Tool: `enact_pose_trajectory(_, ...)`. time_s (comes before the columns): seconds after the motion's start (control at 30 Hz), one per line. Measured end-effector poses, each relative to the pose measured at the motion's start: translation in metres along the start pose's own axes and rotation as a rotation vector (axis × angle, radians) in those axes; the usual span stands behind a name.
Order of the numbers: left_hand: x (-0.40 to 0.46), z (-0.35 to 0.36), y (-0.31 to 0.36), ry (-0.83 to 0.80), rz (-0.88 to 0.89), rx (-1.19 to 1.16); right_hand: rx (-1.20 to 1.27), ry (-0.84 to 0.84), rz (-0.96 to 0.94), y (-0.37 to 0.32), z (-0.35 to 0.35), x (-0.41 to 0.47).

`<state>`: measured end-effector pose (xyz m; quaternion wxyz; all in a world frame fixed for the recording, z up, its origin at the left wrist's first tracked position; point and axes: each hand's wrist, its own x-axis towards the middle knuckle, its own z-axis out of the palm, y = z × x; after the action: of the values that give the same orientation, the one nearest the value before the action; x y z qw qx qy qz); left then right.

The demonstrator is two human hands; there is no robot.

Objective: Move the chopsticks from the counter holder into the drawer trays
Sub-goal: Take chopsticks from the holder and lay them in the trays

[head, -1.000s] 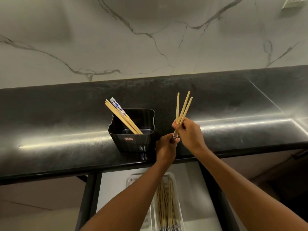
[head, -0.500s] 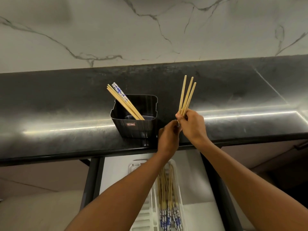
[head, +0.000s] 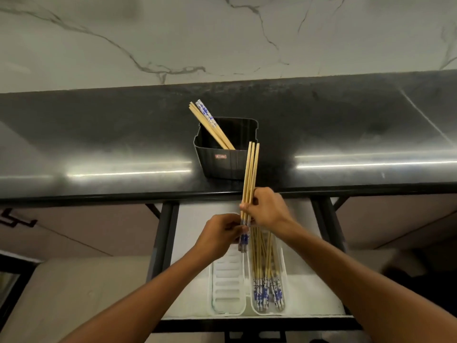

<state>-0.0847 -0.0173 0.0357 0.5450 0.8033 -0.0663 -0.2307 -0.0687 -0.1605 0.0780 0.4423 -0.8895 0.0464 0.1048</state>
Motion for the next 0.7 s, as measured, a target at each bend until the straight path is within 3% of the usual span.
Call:
enact_pose_trajectory(0.27, -0.040, 0.012, -0.073, 0.091, -0.301, -0.181, 0.018, -0.223, 0.238, 0.019, 0.077, -0.016)
enact_pose_trajectory(0.47, -0.047, 0.029, -0.098, 0.086, -0.443, -0.112, 0.067, -0.283, 0.434, 0.057, 0.117, -0.015)
enact_pose_trajectory(0.7, -0.036, 0.040, -0.105, 0.070, -0.507, 0.127, -0.114, -0.292, 0.528, 0.076, 0.144, -0.003)
